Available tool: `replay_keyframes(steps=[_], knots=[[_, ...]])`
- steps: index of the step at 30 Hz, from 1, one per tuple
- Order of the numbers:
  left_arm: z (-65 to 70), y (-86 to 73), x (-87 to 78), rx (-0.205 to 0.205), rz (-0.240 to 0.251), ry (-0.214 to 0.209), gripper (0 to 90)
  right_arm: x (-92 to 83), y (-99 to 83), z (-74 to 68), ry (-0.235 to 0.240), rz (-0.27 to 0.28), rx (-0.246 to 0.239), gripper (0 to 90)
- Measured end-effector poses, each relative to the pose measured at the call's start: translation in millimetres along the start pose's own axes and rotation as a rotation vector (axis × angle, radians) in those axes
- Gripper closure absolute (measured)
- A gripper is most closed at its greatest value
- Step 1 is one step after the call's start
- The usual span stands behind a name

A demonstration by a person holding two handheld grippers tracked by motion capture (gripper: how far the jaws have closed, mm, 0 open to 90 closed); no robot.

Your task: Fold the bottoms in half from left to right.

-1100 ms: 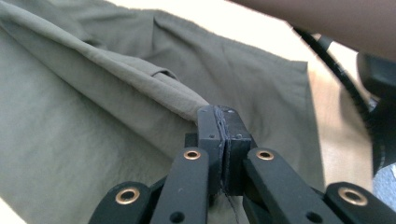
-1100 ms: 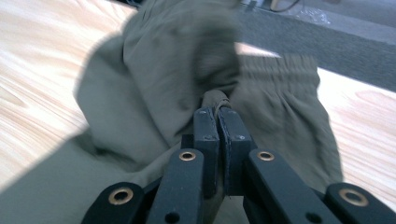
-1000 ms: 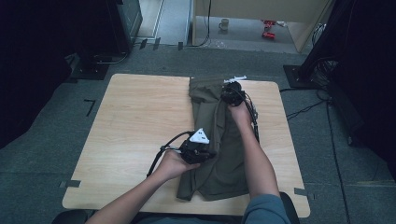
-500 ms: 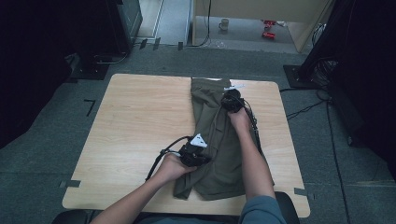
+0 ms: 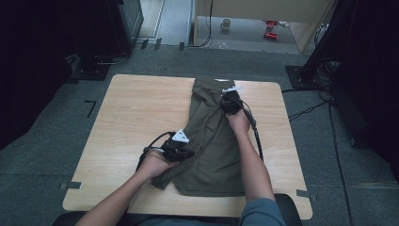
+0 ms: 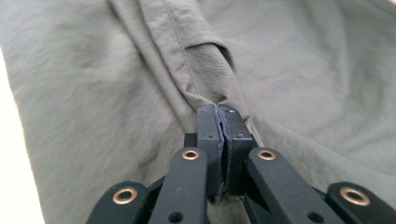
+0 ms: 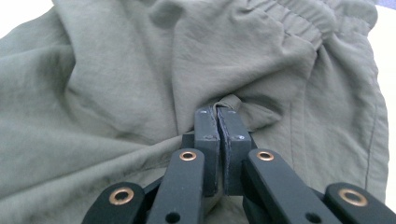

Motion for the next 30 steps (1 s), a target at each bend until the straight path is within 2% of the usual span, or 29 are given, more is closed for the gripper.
replay_keyframes(steps=[1,3,5,6,9,10,11,13,16,20,26,29,30], knots=[[0.0,0.0,0.0,0.000,0.000,0.000,89.2,0.6,-0.1,-1.3,0.002,0.003,-0.001,87.6],[-11.1,-5.9,-7.0,-0.018,-0.009,0.023,89.2,1.2,-0.3,-2.9,0.008,0.010,0.001,87.6],[-22.7,-12.1,-13.6,-0.047,-0.008,0.037,89.2,2.7,-3.2,-7.4,0.009,0.042,-0.001,87.7],[-33.1,-17.1,-19.8,-0.071,-0.010,0.059,89.2,3.0,-3.7,-8.8,0.012,0.047,0.008,87.7],[-41.7,-21.4,-25.0,-0.082,-0.012,0.080,89.2,4.1,-4.5,-13.3,0.028,0.056,0.031,87.6],[-49.8,-25.5,-29.6,-0.095,-0.011,0.099,89.1,4.3,-4.8,-14.8,0.029,0.056,0.030,87.6],[-49.8,-25.5,-29.6,-0.095,-0.011,0.099,89.1,4.6,-4.8,-16.4,0.031,0.058,0.029,87.6],[-58.3,-29.6,-33.9,-0.105,-0.009,0.112,89.0,4.9,-4.9,-18.1,0.034,0.059,0.030,87.6],[-74.2,-37.0,-41.5,-0.140,-0.001,0.142,89.0,5.7,-5.7,-24.1,0.044,0.065,0.029,87.6],[-82.9,-41.0,-45.8,-0.153,0.004,0.163,89.0,6.0,-6.2,-27.9,0.053,0.064,0.029,87.5],[-96.7,-45.0,-51.9,-0.139,-0.008,0.206,89.2,6.7,-7.0,-38.0,0.058,0.066,0.022,87.6],[-110.0,-48.0,-56.3,-0.158,-0.011,0.229,89.3,6.9,-9.2,-42.7,0.064,0.078,0.018,87.6],[-110.0,-48.0,-56.3,-0.158,-0.011,0.229,89.3,6.8,-10.1,-44.3,0.065,0.083,0.016,87.6]])
Point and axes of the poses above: each handheld gripper's, and its own axes: x roughly forward along the jaws, y roughly out of its top, z roughly to its right, the point moved 2 cm from there along x, roughly forward along the jaws, and after that the axes turned 6 degrees about x, right-handed, at the moved point
